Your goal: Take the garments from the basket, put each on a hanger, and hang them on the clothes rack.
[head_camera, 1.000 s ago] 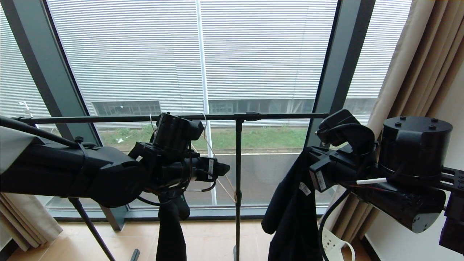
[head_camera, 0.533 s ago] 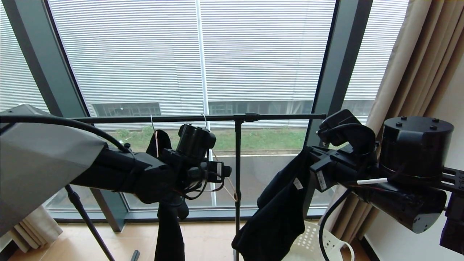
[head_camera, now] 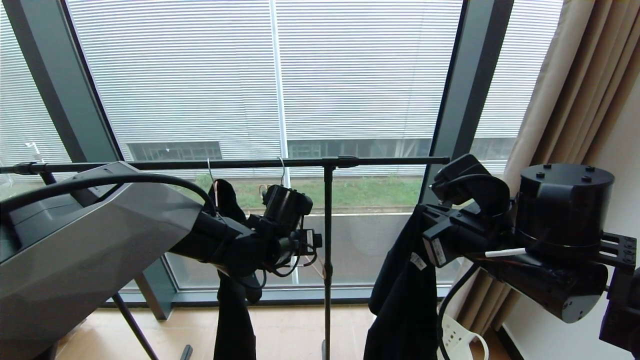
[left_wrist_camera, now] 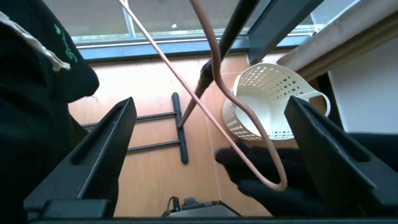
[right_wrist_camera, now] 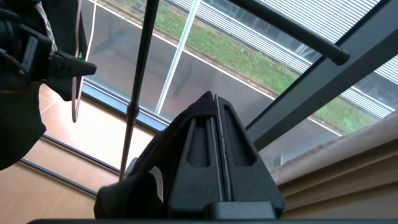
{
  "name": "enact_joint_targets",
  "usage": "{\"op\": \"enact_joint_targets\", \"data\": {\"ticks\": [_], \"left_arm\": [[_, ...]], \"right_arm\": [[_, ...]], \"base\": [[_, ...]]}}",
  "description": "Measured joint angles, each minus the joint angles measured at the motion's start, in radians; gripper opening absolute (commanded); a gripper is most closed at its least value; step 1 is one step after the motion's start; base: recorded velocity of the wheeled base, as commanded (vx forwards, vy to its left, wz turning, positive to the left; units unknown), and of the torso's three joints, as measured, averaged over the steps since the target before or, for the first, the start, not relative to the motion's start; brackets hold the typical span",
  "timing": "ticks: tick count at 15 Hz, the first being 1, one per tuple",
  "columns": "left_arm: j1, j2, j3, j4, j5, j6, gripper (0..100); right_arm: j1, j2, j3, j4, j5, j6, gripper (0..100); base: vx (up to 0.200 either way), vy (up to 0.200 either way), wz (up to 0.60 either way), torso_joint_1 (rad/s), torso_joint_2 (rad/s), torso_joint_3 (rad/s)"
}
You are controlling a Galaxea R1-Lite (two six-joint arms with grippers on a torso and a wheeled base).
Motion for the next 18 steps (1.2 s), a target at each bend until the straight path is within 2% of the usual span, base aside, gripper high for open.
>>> {"op": "enact_joint_targets", "data": {"ticks": [5,10,18], "left_arm": [[0.013,0.013,-0.001,0.0,0.023,-0.014,100],[0.017,0.037,-0.026,0.002,0.095,-0.014,100],[0.03,0.071,-0.095,0.002,0.101,-0.022,100]], "right_arm": [[0.001,0.021,0.0,-0.001,0.0,0.0,0],[0.001,0.027,-0.001,-0.047,0.0,0.001,0],[0.001,0.047,0.005,-0.052,-0.001,0.0,0]], "base": [[0.0,0.0,0.0,0.0,0.0,0.0],[0.0,0.0,0.0,0.0,0.0,0.0],[0.0,0.0,0.0,0.0,0.0,0.0]]}}
